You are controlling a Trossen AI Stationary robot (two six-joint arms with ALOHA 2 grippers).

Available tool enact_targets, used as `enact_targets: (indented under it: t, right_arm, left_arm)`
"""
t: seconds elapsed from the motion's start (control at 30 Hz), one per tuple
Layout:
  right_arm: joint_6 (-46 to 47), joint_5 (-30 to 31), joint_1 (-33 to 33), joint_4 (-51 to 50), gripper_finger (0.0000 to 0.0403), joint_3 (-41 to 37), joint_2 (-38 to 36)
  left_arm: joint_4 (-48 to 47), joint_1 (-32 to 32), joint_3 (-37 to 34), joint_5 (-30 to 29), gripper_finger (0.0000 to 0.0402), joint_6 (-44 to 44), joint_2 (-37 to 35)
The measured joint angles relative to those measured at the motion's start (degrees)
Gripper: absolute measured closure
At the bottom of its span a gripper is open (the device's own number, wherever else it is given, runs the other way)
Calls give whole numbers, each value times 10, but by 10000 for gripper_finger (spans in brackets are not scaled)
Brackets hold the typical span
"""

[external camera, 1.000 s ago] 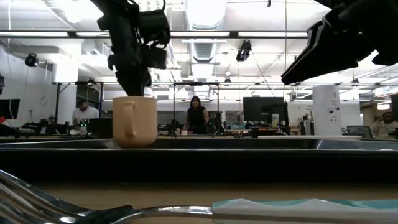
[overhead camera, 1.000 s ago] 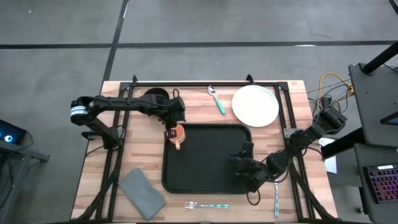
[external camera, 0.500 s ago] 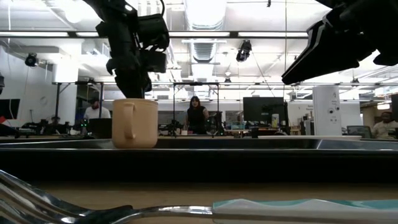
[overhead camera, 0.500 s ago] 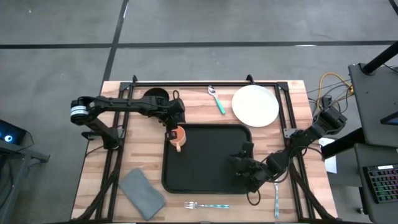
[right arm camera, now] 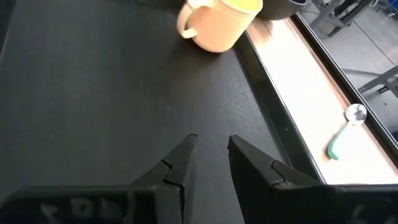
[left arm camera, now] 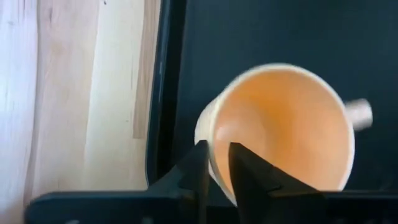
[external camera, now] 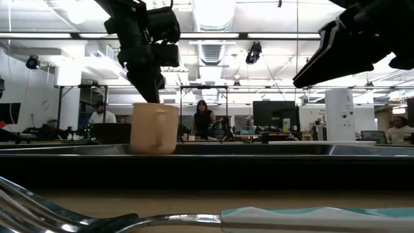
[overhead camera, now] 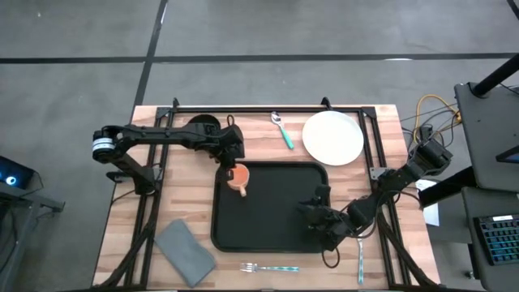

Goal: Set up tray
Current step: Put the yellow mug on the top left of the black tray, then put the white plate on the black tray below the orange mug

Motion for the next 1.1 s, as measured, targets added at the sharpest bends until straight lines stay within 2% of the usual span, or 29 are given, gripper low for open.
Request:
enact_targets:
  t: [0.17, 0.37, 0.43, 0.53, 0.63, 0.7, 0.8, 0.87, 1.0, 1.1]
  right_arm:
    - [-17, 0, 0, 0, 321, 0, 0]
    - [-19, 2, 0, -1, 321, 0, 0]
    - [-14, 25, 0, -5, 321, 0, 0]
    - [27, 73, 0, -24, 321, 0, -11]
    - [96, 75, -2, -80, 321, 1, -44]
    - [162, 74, -1, -157, 320, 10, -73]
    - [284, 62, 0, -328, 311, 45, -124]
    - [361, 56, -1, -452, 303, 65, -150]
    - [449, 49, -2, -599, 283, 94, -182]
    - [541, 50, -6, -690, 271, 102, -206]
  left_arm:
    - [-15, 0, -1, 0, 317, 0, 0]
    - [-23, 0, 9, 0, 300, 0, -7]
    - [-49, 0, 27, 0, 299, 0, -9]
    - [-89, 0, 63, 0, 299, -9, -18]
    - [-106, -12, 94, 0, 298, -19, -37]
    - [-109, -23, 109, 1, 298, -21, -57]
    - [-90, -32, 119, 3, 299, -26, -98]
    - [-41, -36, 113, 2, 299, -26, -134]
    - [45, -38, 67, 1, 299, -28, -223]
    - [73, -38, 12, 1, 299, -38, -291]
